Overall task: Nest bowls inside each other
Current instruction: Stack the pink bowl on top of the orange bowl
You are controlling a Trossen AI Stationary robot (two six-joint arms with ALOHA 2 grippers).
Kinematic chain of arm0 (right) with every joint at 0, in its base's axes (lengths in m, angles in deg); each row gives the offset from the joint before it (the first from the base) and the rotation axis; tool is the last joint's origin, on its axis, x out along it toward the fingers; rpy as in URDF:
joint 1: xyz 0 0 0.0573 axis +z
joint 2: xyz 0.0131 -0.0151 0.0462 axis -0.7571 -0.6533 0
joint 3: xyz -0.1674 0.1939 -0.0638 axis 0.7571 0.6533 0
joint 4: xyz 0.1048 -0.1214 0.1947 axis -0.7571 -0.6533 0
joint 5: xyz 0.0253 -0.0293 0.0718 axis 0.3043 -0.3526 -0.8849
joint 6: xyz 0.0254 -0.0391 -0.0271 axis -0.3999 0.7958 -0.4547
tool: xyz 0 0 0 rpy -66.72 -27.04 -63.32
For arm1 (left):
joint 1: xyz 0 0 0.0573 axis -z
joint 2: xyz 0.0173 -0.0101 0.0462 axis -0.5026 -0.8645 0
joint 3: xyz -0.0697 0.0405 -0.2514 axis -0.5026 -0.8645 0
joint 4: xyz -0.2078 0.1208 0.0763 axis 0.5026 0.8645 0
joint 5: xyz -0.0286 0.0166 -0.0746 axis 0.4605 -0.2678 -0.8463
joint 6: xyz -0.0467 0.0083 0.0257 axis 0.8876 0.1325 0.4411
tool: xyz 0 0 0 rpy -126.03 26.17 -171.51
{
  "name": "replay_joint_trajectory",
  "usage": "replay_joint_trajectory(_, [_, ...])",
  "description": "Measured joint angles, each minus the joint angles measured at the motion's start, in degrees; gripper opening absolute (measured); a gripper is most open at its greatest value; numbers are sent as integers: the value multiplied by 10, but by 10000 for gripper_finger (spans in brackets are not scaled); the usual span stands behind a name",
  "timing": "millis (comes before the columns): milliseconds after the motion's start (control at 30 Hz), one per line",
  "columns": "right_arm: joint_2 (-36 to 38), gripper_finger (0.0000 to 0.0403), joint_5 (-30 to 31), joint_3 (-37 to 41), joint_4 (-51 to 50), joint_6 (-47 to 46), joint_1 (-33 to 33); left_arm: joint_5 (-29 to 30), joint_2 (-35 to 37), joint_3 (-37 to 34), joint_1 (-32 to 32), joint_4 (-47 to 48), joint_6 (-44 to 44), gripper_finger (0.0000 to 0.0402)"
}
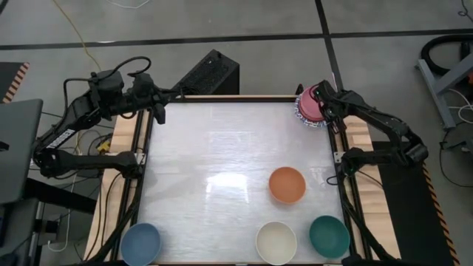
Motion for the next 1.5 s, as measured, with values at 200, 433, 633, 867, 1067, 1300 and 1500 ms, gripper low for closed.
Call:
replay_joint_trajectory(200, [6, 56, 0, 0, -8, 0, 0, 0, 0, 0, 0, 0, 0, 18])
replay_joint_trajectory(433, [13, 77, 0, 0, -6, 15, 0, 0, 0, 0, 0, 0, 0, 18])
replay_joint_trajectory(633, [24, 96, 3, 0, -5, 36, 0, 0, 0, 0, 0, 0, 0, 18])
replay_joint_trajectory(867, [29, 144, 13, 0, -2, 70, 0, 0, 0, 0, 0, 0, 0, 18])
replay_joint_trajectory(1067, [43, 184, 12, 0, 27, 125, 0, 0, 0, 0, 0, 0, 0, 18])
replay_joint_trajectory(1300, [102, 184, 13, 0, 82, 226, 0, 0, 0, 0, 0, -3, 0, 18])
replay_joint_trajectory(1500, [135, 174, 17, 0, 74, 333, 13, 0, 0, 0, 0, -3, -7, 18])
